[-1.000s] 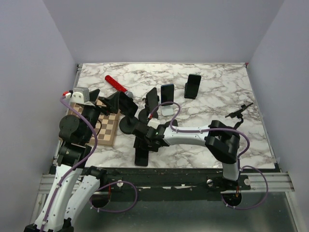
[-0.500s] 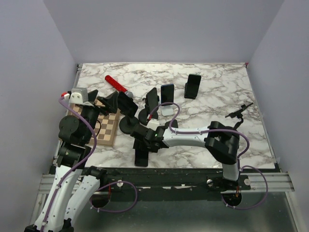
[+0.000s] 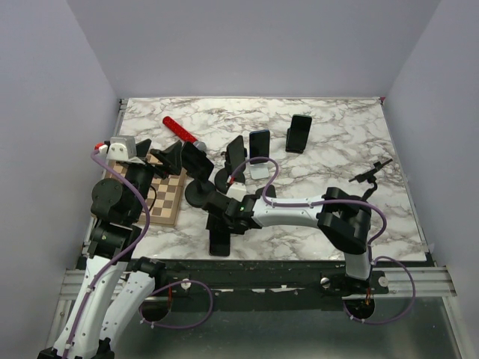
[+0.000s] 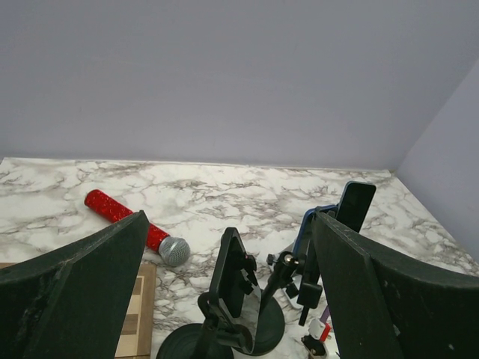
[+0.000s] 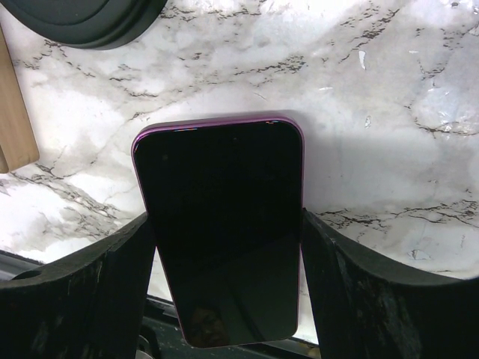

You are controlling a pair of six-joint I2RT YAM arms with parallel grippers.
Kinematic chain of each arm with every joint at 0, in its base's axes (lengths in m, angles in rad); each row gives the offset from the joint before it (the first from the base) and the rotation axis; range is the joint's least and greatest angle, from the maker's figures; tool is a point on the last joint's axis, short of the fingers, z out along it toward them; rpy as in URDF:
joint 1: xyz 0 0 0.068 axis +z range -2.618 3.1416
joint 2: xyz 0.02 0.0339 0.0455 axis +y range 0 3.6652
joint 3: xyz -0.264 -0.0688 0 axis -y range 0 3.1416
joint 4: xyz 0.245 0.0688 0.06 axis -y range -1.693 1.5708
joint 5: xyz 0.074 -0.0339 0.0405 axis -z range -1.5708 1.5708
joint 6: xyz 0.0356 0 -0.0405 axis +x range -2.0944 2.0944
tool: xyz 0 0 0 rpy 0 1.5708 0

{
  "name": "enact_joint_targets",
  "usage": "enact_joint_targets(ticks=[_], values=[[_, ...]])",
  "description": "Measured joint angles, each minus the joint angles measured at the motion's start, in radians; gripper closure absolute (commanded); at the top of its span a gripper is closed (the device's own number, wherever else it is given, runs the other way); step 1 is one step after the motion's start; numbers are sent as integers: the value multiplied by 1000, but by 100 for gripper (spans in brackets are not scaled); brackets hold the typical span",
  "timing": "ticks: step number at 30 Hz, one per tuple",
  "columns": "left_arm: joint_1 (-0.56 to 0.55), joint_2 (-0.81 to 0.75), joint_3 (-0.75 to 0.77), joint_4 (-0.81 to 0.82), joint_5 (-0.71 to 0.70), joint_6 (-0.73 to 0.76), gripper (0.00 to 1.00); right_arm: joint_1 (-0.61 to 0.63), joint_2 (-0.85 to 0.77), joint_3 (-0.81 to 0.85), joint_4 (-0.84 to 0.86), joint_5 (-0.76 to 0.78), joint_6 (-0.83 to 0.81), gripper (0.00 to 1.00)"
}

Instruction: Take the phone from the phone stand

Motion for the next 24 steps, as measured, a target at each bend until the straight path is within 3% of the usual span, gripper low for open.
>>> enact_joint_targets(ticks=[6, 17, 24], values=[[0, 0, 0, 0, -3, 0, 1, 2, 0, 0, 15, 6, -26, 6], [0, 0, 0, 0, -3, 0, 2, 24, -18, -1, 21, 42, -72, 5], [0, -2, 0, -3, -10, 0, 1, 71, -283, -124, 78, 135, -239, 4]])
